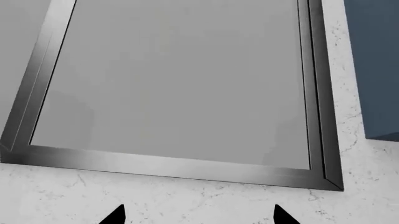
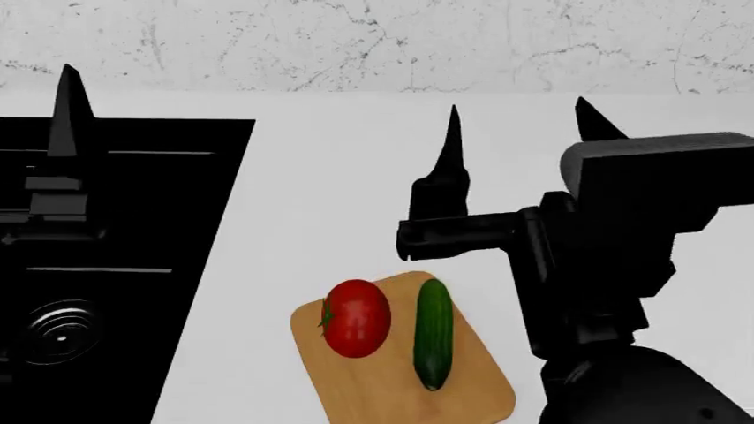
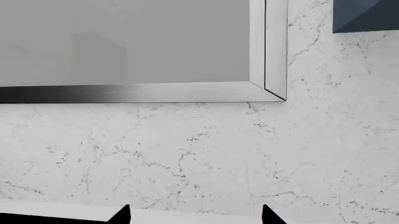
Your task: Pick the vegetables from the sink and place them on the cutting board.
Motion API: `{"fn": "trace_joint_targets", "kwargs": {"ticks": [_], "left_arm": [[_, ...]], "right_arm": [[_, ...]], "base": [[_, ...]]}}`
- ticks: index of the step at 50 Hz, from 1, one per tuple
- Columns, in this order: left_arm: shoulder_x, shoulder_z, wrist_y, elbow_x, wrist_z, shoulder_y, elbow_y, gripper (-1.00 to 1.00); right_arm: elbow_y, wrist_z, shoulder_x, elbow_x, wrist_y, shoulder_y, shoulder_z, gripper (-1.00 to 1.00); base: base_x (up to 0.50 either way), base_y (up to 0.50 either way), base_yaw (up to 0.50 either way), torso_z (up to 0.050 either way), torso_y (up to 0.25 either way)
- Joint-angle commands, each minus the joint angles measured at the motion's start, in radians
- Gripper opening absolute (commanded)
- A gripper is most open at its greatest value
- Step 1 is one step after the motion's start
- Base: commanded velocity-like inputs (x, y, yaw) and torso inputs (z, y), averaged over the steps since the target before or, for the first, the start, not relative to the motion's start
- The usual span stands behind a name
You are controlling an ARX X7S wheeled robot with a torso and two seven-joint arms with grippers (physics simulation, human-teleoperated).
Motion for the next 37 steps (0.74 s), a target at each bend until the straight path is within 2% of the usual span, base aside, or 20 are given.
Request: {"fn": "trace_joint_targets", "kwargs": {"ticks": [1, 20, 37], "left_arm": [[-0.012, -0.048, -0.020, -0.026, 0.019, 0.041, 0.159, 1.00], [-0.060, -0.078, -0.052, -0.034, -0.041, 0.068, 0.351, 1.00], [-0.101, -0.112, -0.086, -0.042, -0.097, 0.080, 0.500, 1.00]], "right_arm": [[-0.167, 0.056, 0.045, -0.009, -0.036, -0.067, 0.075, 1.00], [-0.381, 0.193, 0.104, -0.034, -0.051, -0.086, 0.133, 1.00], [-0.595, 0.346, 0.156, -0.061, 0.024, -0.038, 0.159, 1.00]], "base": [[0.00, 0.00, 0.00, 0.000, 0.000], [0.00, 0.00, 0.00, 0.000, 0.000], [0.00, 0.00, 0.00, 0.000, 0.000]]}}
